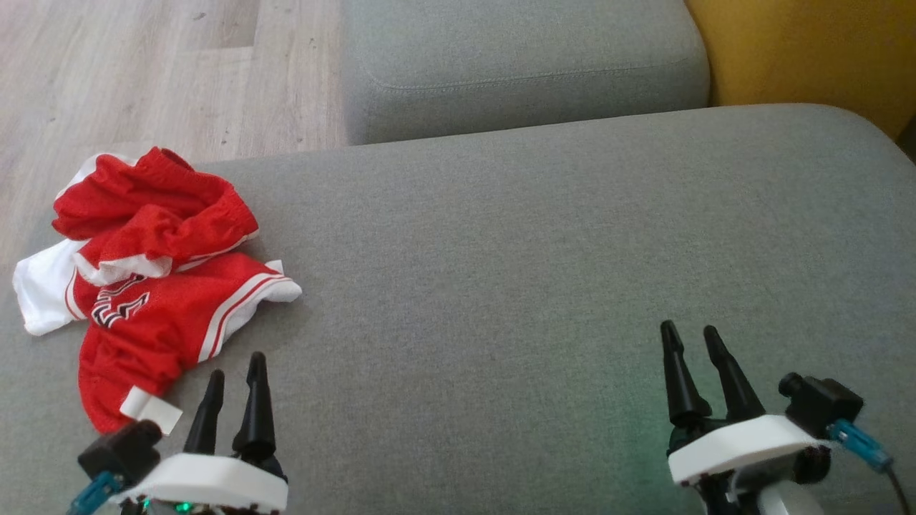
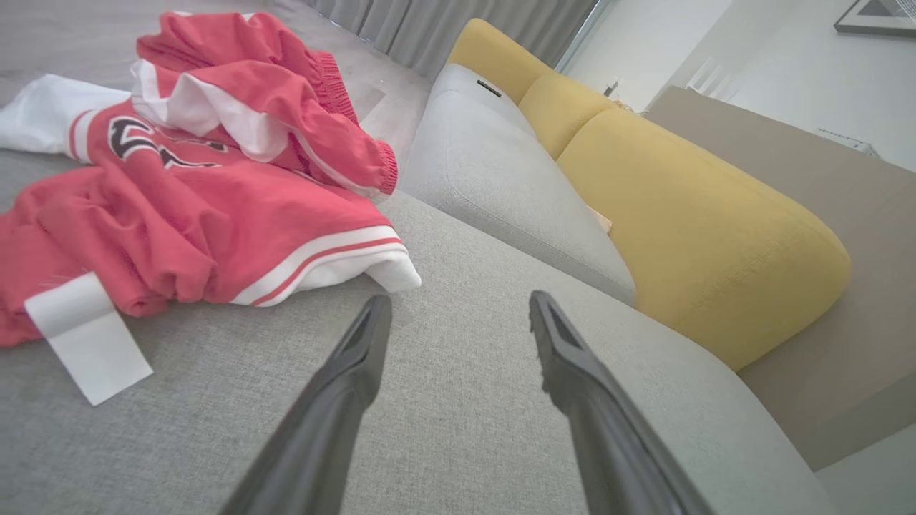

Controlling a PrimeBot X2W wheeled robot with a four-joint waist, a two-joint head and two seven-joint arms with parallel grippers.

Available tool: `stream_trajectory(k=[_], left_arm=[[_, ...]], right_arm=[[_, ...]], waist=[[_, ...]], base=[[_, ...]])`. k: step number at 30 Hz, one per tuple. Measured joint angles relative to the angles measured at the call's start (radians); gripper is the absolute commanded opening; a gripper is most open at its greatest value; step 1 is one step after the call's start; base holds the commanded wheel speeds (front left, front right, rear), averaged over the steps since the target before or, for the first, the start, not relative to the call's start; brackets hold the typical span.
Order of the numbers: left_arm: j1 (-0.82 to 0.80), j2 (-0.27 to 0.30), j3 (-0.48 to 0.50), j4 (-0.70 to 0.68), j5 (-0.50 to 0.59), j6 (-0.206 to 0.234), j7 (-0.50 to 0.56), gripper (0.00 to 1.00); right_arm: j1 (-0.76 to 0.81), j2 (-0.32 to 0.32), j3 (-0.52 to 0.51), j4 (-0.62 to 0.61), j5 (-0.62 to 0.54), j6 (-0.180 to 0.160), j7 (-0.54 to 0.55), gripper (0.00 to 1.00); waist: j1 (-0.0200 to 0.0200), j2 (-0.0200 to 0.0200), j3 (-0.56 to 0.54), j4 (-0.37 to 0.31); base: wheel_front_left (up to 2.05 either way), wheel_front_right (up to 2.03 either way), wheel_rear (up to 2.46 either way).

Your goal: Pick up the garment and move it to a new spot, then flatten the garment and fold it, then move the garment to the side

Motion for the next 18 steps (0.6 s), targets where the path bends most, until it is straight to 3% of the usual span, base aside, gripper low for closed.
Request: stream_trajectory(k=[18], left_arm=[[0.031,0.003,-0.023,-0.031,0.214,0.014,-0.048,1.0]], right_arm=[[0.0,0.0,0.039,-0.015,-0.203,0.0,-0.046,1.0]], waist=[[0.0,0.0,-0.011,0.005]], base=[[0.0,0.0,0.0]])
